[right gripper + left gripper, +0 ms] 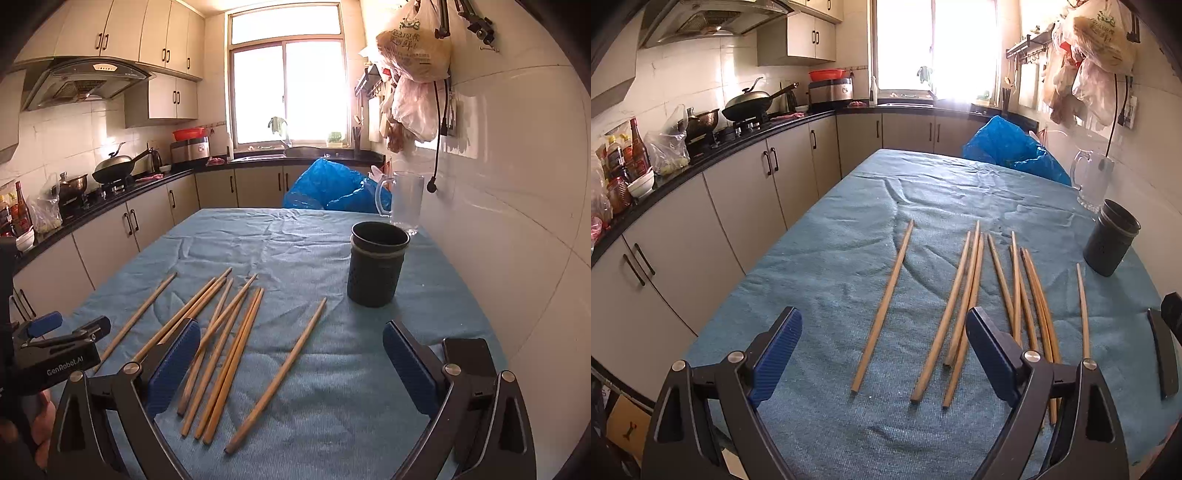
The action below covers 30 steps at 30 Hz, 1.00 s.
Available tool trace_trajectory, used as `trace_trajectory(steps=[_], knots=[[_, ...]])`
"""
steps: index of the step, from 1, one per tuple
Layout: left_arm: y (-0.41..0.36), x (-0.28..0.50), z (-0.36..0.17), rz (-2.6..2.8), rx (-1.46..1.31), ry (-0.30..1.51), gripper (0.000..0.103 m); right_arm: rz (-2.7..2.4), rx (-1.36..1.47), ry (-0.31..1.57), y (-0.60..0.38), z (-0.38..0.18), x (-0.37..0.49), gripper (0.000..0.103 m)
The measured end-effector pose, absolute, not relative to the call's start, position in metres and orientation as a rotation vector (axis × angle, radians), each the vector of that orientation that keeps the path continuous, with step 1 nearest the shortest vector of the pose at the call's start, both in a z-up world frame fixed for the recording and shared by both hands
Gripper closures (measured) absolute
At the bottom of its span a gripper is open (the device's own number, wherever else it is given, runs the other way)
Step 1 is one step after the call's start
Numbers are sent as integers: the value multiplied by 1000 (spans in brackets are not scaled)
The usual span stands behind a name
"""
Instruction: Organize utensils
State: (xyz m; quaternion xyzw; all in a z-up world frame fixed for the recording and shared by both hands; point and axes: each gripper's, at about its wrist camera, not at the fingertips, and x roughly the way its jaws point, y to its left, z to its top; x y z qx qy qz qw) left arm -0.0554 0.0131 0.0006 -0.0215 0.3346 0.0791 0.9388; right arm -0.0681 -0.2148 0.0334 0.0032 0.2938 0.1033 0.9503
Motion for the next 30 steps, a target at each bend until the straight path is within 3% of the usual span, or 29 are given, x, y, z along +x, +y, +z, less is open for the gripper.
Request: trace_trajectory(steps=[30], knots=[[12, -57, -6, 167, -33, 694, 14, 246, 8, 638, -220, 8, -59, 2]])
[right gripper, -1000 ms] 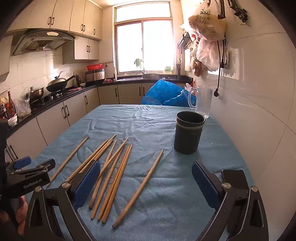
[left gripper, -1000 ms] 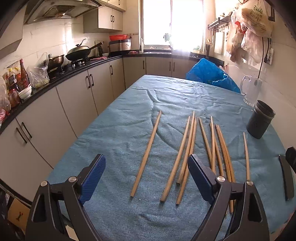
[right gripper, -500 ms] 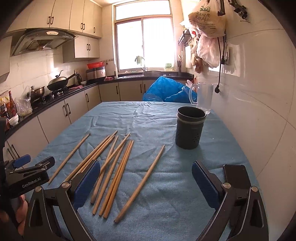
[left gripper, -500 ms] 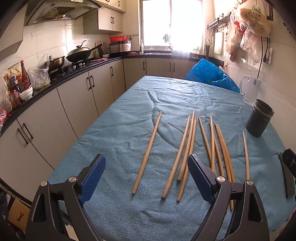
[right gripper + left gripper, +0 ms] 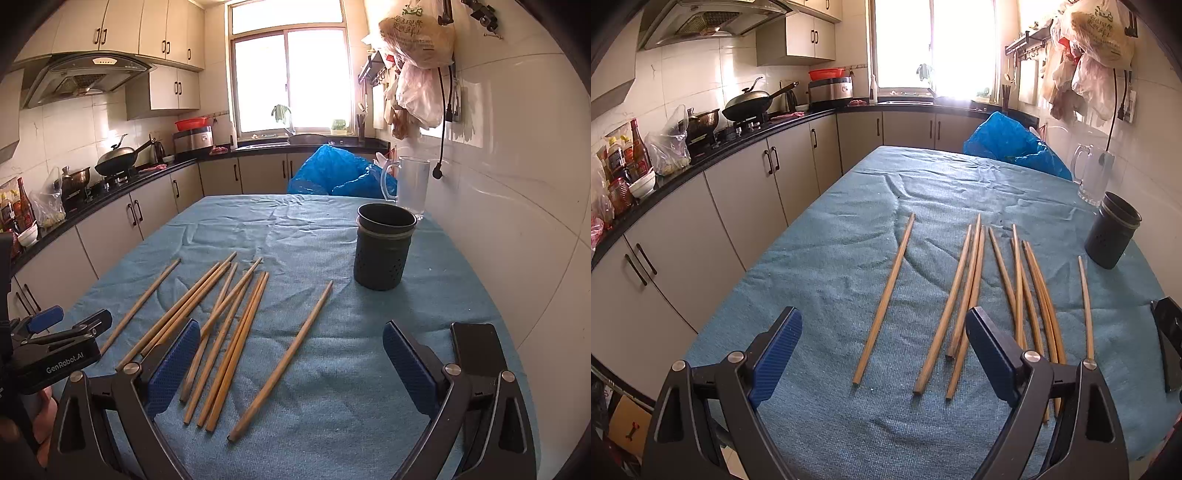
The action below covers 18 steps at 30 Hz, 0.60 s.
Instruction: Organize utensils
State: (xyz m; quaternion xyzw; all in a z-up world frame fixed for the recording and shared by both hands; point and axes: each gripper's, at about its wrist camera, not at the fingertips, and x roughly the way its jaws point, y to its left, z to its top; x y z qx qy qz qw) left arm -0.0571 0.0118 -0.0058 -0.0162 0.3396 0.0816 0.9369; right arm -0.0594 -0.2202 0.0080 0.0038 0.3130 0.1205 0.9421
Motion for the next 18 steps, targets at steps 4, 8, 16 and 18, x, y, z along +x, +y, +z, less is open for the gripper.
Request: trace_trajectory(steps=[4, 8, 16, 18], knots=[[12, -57, -7, 168, -34, 695, 14, 253, 6, 638, -221, 7, -58, 2], [11, -56, -9, 169, -32, 699, 14, 256, 9, 642, -220, 5, -58, 2], [11, -56, -10, 167, -32, 702, 14, 261, 21, 657, -221, 3, -56, 2], [11, -56, -10, 167, -31, 702, 14, 264, 23, 663, -221, 2, -55, 2]])
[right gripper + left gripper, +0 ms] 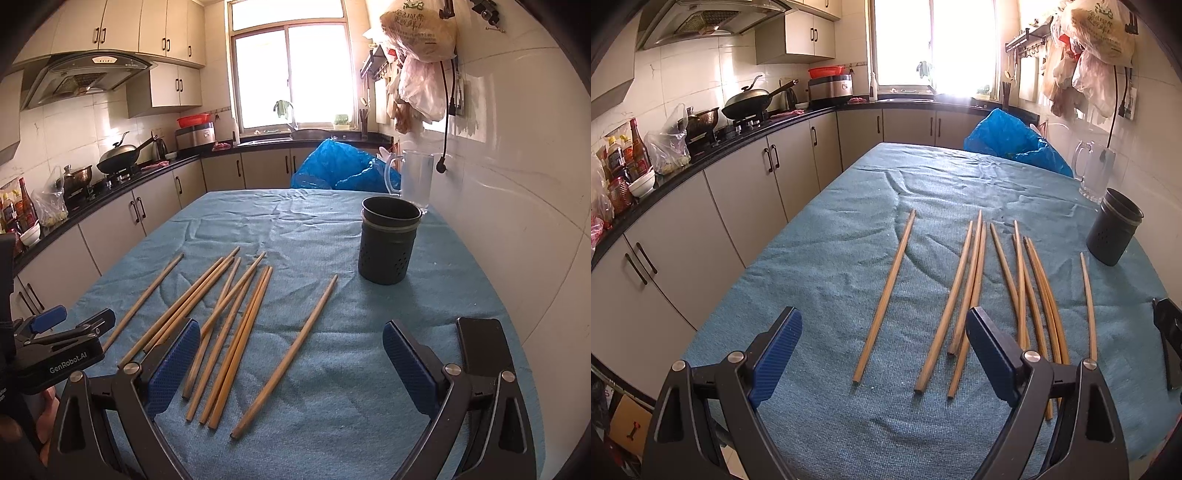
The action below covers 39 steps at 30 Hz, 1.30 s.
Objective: Organize utensils
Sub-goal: 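Lower the left tool onto one wooden chopstick and close it while the right tool grasps another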
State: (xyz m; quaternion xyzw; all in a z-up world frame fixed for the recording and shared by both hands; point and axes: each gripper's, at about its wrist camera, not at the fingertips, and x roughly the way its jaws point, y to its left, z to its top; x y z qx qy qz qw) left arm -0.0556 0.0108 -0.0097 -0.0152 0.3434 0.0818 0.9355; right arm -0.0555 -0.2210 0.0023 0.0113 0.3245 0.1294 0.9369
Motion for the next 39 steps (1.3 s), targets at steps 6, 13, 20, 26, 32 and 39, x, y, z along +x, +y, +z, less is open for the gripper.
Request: trace_trajectory(steps=[6, 13, 20, 26, 32, 39], knots=[[11, -55, -11, 166, -31, 704, 14, 267, 34, 680, -222, 0, -53, 2], [11, -52, -16, 159, -28, 720, 14, 266, 53, 704, -225, -2, -47, 2], [12, -48, -18, 145, -24, 737, 14, 273, 88, 770, -230, -10, -32, 2], [44, -9, -3, 106, -36, 807, 14, 272, 145, 874, -245, -9, 4, 18], [73, 48, 5, 27, -97, 918, 23, 218, 179, 980, -257, -13, 46, 29], [60, 107, -18, -94, -104, 1061, 47, 185, 290, 1098, -264, -24, 86, 50]])
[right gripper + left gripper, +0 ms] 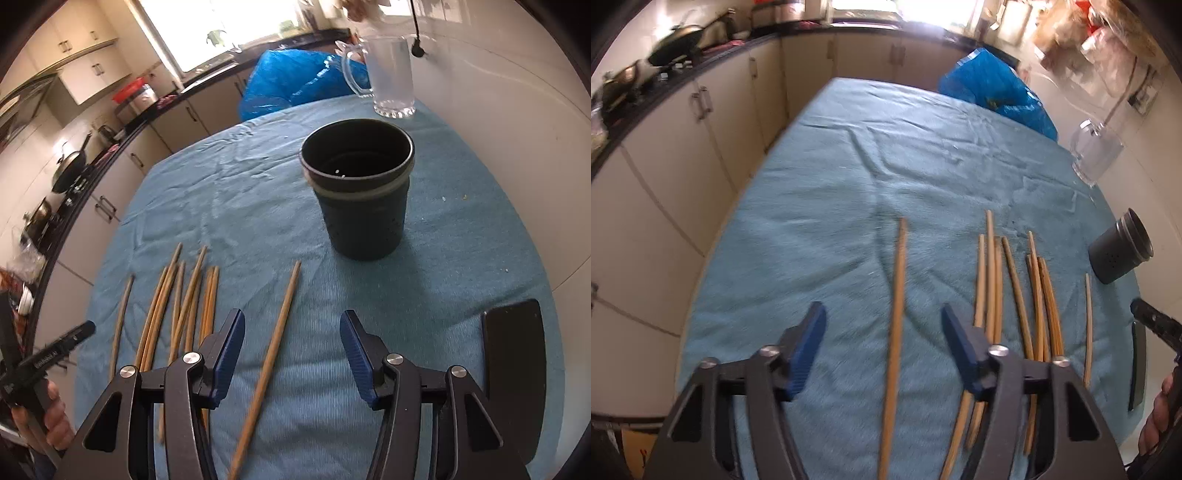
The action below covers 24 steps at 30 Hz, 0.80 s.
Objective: Organize utensils
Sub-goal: 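Lower the left tool onto one wooden chopstick and close it while the right tool grasps another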
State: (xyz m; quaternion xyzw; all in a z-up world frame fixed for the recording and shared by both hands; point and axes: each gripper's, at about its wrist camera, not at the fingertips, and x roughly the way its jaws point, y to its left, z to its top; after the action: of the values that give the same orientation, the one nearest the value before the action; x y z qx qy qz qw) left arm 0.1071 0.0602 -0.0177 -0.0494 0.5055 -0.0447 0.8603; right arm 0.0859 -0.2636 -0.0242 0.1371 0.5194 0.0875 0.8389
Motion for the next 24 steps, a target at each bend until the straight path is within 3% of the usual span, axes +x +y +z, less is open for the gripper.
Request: trace_trajectory(steps=[2, 4, 19, 22, 24], knots=[[52, 118, -26, -100, -98, 1090, 56, 166, 288, 1104, -260, -26, 93, 53], [49, 130, -34, -119, -106, 1115, 57, 134, 279, 1126, -253, -33, 102, 66], [38, 178, -51, -129, -52, 1156, 61, -6, 172, 1227, -227, -77, 136, 68], [32, 178, -52, -92, -11, 1140, 75, -18, 121, 1222, -222, -79, 137, 73], [30, 178, -52, -51, 12, 1132, 91, -8, 71, 1212, -215, -78, 137, 86]])
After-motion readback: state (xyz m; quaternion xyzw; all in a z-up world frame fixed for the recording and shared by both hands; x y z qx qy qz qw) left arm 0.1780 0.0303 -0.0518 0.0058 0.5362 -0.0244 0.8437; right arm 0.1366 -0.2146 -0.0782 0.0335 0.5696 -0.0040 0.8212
